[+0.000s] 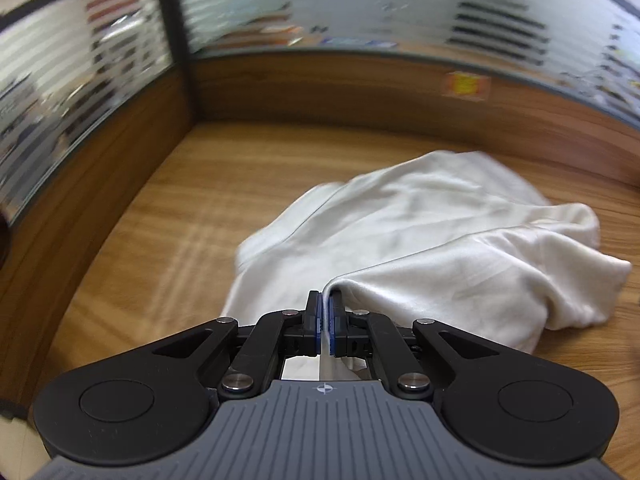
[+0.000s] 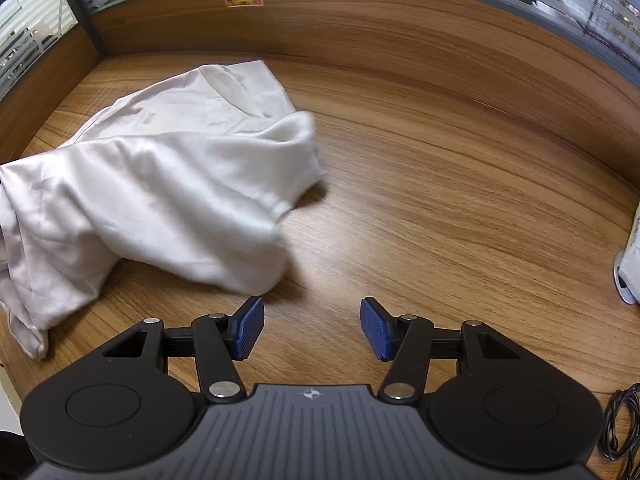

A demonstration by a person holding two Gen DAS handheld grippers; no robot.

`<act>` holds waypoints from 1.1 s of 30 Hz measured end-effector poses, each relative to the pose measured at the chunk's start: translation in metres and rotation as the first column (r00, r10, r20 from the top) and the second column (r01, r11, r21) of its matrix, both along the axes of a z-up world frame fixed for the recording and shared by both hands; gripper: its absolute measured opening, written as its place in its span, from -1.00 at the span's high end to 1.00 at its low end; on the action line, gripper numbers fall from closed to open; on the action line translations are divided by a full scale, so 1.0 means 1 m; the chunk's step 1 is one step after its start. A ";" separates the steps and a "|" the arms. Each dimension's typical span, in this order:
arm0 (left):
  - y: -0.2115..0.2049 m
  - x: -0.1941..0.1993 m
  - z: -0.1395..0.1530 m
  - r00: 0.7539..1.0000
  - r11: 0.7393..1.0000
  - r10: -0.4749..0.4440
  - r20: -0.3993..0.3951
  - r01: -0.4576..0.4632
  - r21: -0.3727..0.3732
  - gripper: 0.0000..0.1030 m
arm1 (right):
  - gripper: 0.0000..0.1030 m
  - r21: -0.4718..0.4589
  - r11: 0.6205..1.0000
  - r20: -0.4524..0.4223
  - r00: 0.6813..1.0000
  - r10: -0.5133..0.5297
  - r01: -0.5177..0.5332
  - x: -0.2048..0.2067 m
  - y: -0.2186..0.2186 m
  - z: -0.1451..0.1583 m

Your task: Fold clothes

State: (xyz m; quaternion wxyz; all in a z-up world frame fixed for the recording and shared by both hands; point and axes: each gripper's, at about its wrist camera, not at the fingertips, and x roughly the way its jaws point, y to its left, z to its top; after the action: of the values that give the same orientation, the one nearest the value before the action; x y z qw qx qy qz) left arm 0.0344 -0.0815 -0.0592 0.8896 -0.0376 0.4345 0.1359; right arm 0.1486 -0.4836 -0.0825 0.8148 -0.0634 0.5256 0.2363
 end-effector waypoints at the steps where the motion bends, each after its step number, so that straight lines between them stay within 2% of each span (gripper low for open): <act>1: 0.008 -0.002 -0.005 1.000 1.000 0.019 -0.019 -0.019 -0.008 0.92 | -0.17 0.002 1.000 -0.001 1.000 0.005 -0.005 0.001 0.004 0.000; 8: 0.015 -0.022 -0.003 1.000 0.999 -0.008 -0.028 0.007 -0.045 0.80 | -0.17 0.028 0.997 -0.012 0.997 0.071 -0.070 0.005 0.036 -0.003; 12: 0.010 -0.038 0.003 1.000 0.996 -0.012 -0.021 0.010 -0.086 0.58 | -0.17 0.044 0.991 -0.026 0.992 0.126 -0.124 0.004 0.054 -0.007; 16: -0.006 -0.051 0.005 0.999 0.993 -0.027 -0.026 0.024 -0.118 0.52 | -0.17 0.041 0.984 -0.050 0.983 0.175 -0.173 0.000 0.074 -0.013; 22: -0.027 -0.066 -0.019 0.995 0.985 -0.053 -0.084 0.038 -0.170 0.48 | -0.17 0.014 0.973 -0.057 0.972 0.229 -0.228 -0.007 0.094 -0.021; 29: -0.046 -0.070 -0.043 0.990 0.982 -0.069 -0.124 0.045 -0.184 0.44 | -0.17 -0.010 0.963 -0.050 0.962 0.268 -0.268 -0.009 0.103 -0.027; 33: -0.050 -0.065 -0.051 0.989 0.983 -0.048 -0.141 0.022 -0.184 0.37 | -0.17 -0.014 0.959 -0.045 0.959 0.281 -0.282 -0.009 0.106 -0.030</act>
State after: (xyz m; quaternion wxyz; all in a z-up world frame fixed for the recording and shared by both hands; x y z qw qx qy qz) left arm -0.0304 -0.1311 -0.1106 0.8507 -0.1009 0.5092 0.0825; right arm 0.1398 -0.3778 -0.1127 0.7607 -0.1408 0.5309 0.3458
